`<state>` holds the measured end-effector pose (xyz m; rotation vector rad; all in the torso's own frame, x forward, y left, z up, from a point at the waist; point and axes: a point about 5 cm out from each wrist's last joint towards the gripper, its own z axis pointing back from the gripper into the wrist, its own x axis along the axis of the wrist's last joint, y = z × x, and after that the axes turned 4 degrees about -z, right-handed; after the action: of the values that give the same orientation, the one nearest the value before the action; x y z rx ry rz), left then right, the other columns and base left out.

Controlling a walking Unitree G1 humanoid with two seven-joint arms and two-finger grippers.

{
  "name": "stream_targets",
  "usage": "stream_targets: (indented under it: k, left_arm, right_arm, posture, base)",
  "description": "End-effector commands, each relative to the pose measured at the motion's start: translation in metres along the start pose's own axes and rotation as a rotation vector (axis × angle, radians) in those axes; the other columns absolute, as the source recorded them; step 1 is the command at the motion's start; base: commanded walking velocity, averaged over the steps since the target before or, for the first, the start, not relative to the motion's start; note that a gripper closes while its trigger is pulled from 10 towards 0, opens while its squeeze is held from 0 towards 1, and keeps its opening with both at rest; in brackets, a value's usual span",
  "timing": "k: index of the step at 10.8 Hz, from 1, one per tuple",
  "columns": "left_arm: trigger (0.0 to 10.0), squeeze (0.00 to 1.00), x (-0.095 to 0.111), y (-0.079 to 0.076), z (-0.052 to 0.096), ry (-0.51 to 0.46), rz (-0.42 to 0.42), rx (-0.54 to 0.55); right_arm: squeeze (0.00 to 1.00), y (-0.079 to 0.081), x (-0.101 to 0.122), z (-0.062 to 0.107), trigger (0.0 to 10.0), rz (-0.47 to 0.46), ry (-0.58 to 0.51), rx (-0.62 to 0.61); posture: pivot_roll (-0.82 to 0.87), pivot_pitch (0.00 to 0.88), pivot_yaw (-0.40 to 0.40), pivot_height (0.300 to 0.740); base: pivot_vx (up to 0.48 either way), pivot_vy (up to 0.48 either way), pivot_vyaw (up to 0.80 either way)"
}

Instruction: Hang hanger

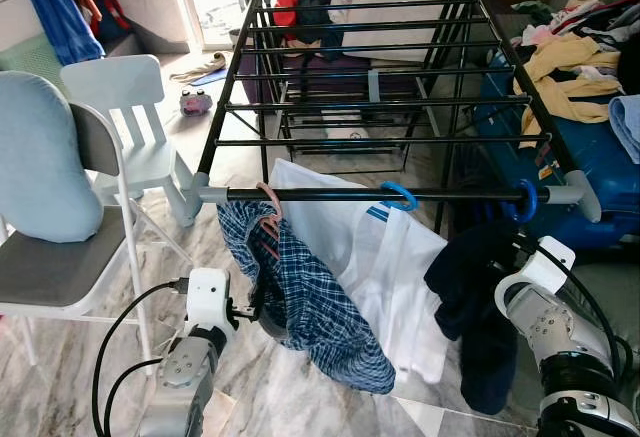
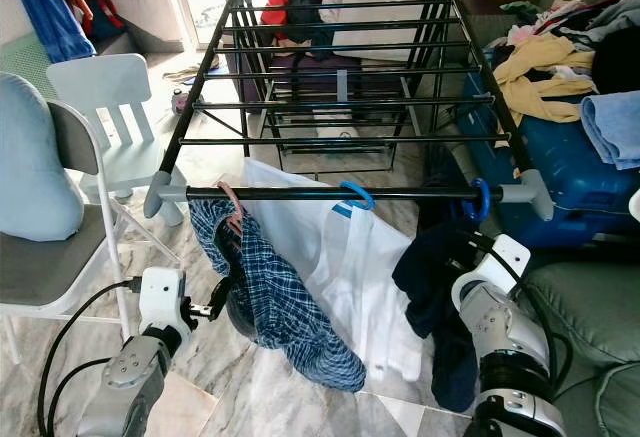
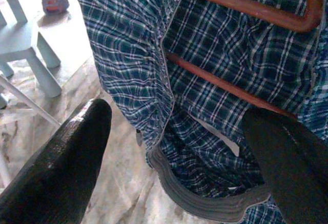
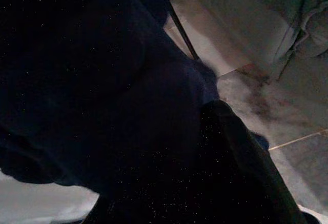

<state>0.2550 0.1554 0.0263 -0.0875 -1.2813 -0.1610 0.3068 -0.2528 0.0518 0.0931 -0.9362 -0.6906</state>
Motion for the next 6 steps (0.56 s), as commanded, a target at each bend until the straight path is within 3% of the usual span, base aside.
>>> stream_targets:
  k: [1, 2, 4, 5, 6]
  left_arm:
    - [10.0, 0.00, -0.001, 0.003, -0.001, 0.018, -0.016, 0.011]
    - [10.0, 0.00, -0.001, 0.004, -0.001, 0.018, -0.022, 0.017]
    - [10.0, 0.00, 0.002, 0.006, -0.001, -0.001, -0.034, 0.036]
    - [10.0, 0.00, 0.005, 0.009, 0.000, -0.028, -0.025, 0.063]
    - [10.0, 0.00, 0.006, 0.010, 0.000, -0.029, -0.026, 0.075]
  right_arm:
    - [0.64, -0.001, -0.007, -0.001, 10.0, 0.001, 0.036, -0.001]
    - [1.00, -0.003, -0.007, -0.001, 10.0, 0.018, 0.028, 0.009]
    - [1.00, -0.002, -0.002, 0.004, 10.0, 0.126, -0.064, 0.049]
    - [1.00, 0.004, -0.005, 0.014, 10.0, 0.299, -0.121, 0.132]
    - [1.00, -0.001, -0.004, 0.022, 10.0, 0.339, -0.181, 0.126]
  posture:
    - [-0.13, 0.000, 0.050, 0.740]
    - [-0.13, 0.000, 0.050, 0.740]
    - [-0.13, 0.000, 0.050, 0.740]
    - [-0.13, 0.000, 0.052, 0.740]
    - [-0.13, 0.000, 0.051, 0.740]
  base:
    - [0.000, 0.000, 0.00]
    - [0.000, 0.000, 0.00]
    - [0.000, 0.000, 0.00]
    - [0.000, 0.000, 0.00]
    - [0.000, 0.000, 0.00]
